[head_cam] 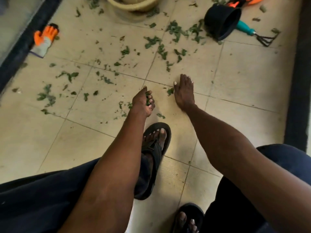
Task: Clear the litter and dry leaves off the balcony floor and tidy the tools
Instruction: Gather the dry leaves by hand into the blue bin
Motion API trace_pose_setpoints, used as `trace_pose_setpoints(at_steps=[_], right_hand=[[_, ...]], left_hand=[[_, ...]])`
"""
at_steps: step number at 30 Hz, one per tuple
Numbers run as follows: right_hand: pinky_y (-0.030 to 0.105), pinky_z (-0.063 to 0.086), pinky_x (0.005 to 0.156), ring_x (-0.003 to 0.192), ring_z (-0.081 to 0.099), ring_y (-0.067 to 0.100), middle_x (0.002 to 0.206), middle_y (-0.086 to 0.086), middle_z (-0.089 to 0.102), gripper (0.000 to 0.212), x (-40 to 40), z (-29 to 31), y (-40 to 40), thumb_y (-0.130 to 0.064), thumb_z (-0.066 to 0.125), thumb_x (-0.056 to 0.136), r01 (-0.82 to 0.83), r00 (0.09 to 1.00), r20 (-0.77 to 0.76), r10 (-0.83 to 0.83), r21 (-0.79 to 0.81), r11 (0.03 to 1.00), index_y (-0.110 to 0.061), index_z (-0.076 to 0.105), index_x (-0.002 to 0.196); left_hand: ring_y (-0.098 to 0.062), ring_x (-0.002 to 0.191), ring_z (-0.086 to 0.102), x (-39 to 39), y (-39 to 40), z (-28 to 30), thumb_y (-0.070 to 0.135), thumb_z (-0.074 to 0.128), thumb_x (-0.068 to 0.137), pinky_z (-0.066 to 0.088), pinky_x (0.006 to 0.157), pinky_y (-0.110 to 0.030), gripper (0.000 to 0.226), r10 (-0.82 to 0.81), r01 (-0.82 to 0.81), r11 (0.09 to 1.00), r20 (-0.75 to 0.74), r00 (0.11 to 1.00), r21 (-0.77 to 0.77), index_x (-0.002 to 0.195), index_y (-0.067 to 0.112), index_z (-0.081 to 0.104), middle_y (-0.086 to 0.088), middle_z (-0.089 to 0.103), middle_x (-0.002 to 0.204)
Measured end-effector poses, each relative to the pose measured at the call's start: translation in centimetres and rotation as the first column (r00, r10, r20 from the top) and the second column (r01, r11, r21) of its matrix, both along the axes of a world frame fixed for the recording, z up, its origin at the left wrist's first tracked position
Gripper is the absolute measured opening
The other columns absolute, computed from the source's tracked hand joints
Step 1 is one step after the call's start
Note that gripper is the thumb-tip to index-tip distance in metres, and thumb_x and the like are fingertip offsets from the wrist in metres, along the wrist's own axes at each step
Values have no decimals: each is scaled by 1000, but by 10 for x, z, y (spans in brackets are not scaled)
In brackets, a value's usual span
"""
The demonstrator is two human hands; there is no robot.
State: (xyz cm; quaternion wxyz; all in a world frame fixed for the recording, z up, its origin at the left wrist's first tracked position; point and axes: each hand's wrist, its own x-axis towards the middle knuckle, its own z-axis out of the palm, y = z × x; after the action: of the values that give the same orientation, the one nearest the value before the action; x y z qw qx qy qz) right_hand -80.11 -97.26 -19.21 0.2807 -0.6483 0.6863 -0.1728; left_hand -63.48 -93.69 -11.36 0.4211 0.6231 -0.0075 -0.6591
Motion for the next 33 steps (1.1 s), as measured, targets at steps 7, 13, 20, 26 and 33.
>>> trace_pose_setpoints(at_steps=[7,13,20,26,33], right_hand=[[35,-1,120,150,6,27,161,13,15,52,45,8,31,-33,25,107,-386,919,-73,388,31,922,-6,29,151],[38,-5,121,150,-9,22,163,8,-4,70,46,16,111,-52,19,102,97,994,37,-101,78,992,-10,-1,155],[48,-7,121,146,-24,32,158,19,-22,90,94,13,159,-66,9,95,371,926,-198,-322,312,875,0,-13,151],[44,-9,121,147,-21,30,160,19,-19,86,128,7,105,-64,8,97,56,986,-166,-19,221,974,-1,-13,152],[45,-8,121,149,-15,30,161,17,-15,83,72,12,70,-61,13,98,500,864,-189,-466,228,836,-2,-11,152]], left_hand=[[-8,32,33,31,32,25,35,48,102,20,33,-11,37,86,-88,995,52,995,35,71,14,51,4,41,46],[-8,30,33,51,37,12,36,47,102,20,34,-10,36,93,-99,988,54,994,122,72,17,49,5,41,47],[-8,29,32,71,31,-7,36,46,102,20,33,-11,38,125,-124,982,3,992,142,70,17,48,5,40,50],[-7,34,34,98,16,-12,38,46,103,20,34,-14,38,217,-208,973,-90,972,97,72,15,49,5,42,47],[-8,39,32,120,16,-17,35,46,103,24,33,-16,37,334,-323,942,-188,923,91,74,13,50,3,42,54]])
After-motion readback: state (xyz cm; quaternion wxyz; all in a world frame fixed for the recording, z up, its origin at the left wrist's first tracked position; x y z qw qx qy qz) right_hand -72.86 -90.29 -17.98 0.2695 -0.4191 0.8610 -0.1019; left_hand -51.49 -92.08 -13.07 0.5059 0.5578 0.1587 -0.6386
